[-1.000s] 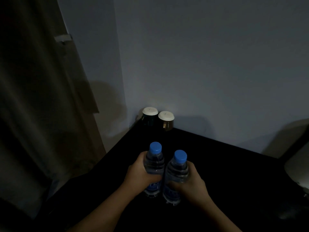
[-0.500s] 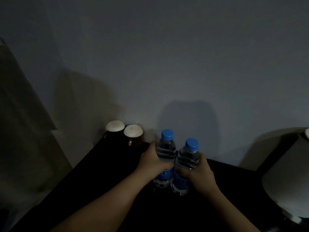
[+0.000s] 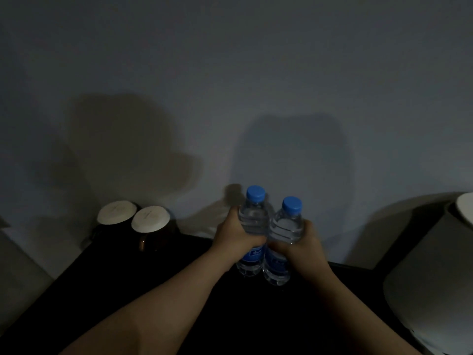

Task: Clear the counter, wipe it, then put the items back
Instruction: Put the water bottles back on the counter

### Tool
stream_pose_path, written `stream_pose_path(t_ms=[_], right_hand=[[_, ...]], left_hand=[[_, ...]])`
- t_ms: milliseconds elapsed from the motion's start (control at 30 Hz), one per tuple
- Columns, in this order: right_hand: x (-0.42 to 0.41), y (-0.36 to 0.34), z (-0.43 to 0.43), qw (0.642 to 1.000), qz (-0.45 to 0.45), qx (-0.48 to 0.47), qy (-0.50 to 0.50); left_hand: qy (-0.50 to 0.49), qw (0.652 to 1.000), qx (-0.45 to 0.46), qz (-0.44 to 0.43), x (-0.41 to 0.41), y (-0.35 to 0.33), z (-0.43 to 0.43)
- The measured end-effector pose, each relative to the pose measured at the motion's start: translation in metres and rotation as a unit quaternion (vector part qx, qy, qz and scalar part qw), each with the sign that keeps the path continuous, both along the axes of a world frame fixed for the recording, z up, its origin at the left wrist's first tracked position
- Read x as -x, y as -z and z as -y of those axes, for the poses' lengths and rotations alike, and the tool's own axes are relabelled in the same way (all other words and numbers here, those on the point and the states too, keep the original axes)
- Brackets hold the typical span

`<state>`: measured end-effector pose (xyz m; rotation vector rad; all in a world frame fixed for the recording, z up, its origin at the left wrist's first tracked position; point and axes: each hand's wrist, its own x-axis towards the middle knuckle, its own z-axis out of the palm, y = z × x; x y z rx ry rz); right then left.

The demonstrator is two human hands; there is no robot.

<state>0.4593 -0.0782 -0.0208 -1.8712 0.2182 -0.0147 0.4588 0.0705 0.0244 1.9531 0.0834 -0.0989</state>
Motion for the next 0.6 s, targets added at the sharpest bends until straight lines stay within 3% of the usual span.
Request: stream_pose_path(t_ms=[600], right_hand=[[0.004,-0.018,-0.005,0.999,0.013,-0.033,0.027]], left_hand=[[-0.003,0.999,-0.041,0.006,-0.023,0.02,0.0]])
